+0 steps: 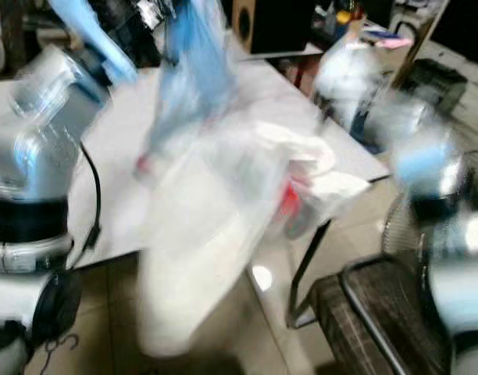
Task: Hang hanger
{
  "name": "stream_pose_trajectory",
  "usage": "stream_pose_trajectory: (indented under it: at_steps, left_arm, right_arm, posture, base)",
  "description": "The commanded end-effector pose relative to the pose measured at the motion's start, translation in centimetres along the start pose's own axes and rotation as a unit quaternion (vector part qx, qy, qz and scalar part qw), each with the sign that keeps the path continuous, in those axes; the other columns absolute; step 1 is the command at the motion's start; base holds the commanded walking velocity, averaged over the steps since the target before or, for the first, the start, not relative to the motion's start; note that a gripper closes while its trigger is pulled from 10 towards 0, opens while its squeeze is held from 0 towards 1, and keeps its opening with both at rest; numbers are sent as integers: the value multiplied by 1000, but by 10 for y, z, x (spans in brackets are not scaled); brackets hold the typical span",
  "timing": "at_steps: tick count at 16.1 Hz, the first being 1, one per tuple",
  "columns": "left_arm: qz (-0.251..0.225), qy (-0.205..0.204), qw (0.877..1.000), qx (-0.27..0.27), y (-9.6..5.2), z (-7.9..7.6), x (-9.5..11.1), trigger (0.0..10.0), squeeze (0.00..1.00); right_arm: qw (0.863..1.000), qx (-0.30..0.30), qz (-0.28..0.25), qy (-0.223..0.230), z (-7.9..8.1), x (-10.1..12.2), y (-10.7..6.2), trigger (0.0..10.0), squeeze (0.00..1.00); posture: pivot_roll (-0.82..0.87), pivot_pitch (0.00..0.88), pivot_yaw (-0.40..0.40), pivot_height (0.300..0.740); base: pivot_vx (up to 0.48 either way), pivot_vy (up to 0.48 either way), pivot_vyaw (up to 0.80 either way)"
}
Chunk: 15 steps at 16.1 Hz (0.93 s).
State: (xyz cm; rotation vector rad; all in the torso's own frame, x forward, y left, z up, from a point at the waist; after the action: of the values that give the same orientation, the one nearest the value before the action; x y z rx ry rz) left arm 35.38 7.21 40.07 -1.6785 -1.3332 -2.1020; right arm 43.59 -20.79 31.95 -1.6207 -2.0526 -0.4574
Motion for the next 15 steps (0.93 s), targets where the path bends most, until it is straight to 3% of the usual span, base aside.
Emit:
stream_pose_trajectory:
  at_steps: [1, 3, 4, 5, 6, 7, 8, 9, 10, 11, 12, 13, 14, 15]
  left_arm:
    - [-58, 9, 998, -1, -1, 0, 29, 10000, 0]
    - [-89, 12, 996, 8, 3, 2, 45, 10000, 0]
    - [-95, 12, 995, 13, 3, 3, 47, 10000, 0]
    - [-95, 11, 995, 19, 2, 5, 45, 10000, 0]
    - [-73, 9, 997, 25, -1, 7, 30, 10000, 0]
    - [-21, 10, 999, 32, -10, 7, -6, 10000, 0]
    - [-7, 0, 999, 38, -13, 7, -19, 10000, 0]
    - [46, -16, 998, 50, -26, 5, -58, 10000, 0]
    - [111, -20, 992, 59, -47, 0, -102, 10000, 0]
    - [154, -14, 986, 64, -61, -3, -127, 10000, 0]
    - [240, 9, 969, 63, -90, -9, -168, 10000, 0]
    - [285, 25, 956, 66, -104, -9, -185, 10000, 0]
    - [341, 19, 938, 58, -124, -13, -203, 10000, 0]
    - [345, 17, 937, 51, -126, -15, -204, 10000, 0]
  right_arm:
    - [996, -84, -13, -16, -34, 8, -3, 10000, 0]
    - [983, -172, -60, -25, -73, 30, -11, 10000, 0]
    - [978, -192, -78, -18, -81, 36, -13, 10000, 0]
    - [974, -204, -93, -21, -83, 38, -14, 10000, 0]
    - [976, -191, -105, -24, -71, 37, -12, 10000, 0]
    - [984, -135, -109, -36, -37, 26, -7, 10000, 0]
    - [986, -118, -110, -44, -25, 21, -6, 10000, 0]
    - [990, -70, -109, -49, 7, 7, -7, 10000, 0]
    - [993, -25, -110, -36, 40, -6, -16, 10000, 0]
    - [994, 1, -107, -30, 58, -13, -24, 10000, 0]
    - [993, 60, -100, -21, 90, -23, -42, 10000, 0]
    - [990, 97, -96, -17, 105, -27, -54, 10000, 0]
    - [979, 181, -96, -4, 133, -32, -83, 10000, 0]
    - [975, 201, -95, 0, 138, -34, -92, 10000, 0]
  posture:
    - [-87, 0, -78, 740]
    - [-86, 0, -80, 740]
    - [-86, 0, -78, 740]
    - [-86, 0, -78, 740]
    - [-89, 0, -71, 740]
    - [-100, 0, -55, 740]
    - [-100, 0, -55, 740]
    - [-103, 0, -52, 740]
    - [-115, 0, -46, 740]
    - [-118, 0, -45, 740]
    - [-120, 0, -45, 740]
    - [-122, 0, -46, 740]
    - [-120, 0, -50, 740]
    - [-120, 0, -50, 740]
  base:
    - [420, 0, 0]
    - [420, 0, 0]
    - [424, 0, 0]
    - [420, 0, 0]
    - [416, 0, 0]
    - [398, 0, 0]
    - [394, 0, 0]
    - [356, 0, 0]
    - [0, 0, 0]
    - [0, 0, 0]
    - [0, 0, 0]
    - [0, 0, 0]
    - [0, 0, 0]
    - [0, 0, 0]
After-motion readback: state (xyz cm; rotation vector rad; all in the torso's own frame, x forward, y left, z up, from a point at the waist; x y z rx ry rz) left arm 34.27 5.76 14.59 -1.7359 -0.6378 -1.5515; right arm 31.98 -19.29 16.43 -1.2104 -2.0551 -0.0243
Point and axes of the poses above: a point about 5 cm out from each wrist's last joint towards the gripper, its own y axis pointing out of the wrist towards the gripper, its own x axis along the axis of the wrist's last joint, z = x × y, the point moved 5 cm from there along y, pointing out of the wrist towards the gripper, and after that the axes turned 10 degrees about -y, right-handed, at the moved point
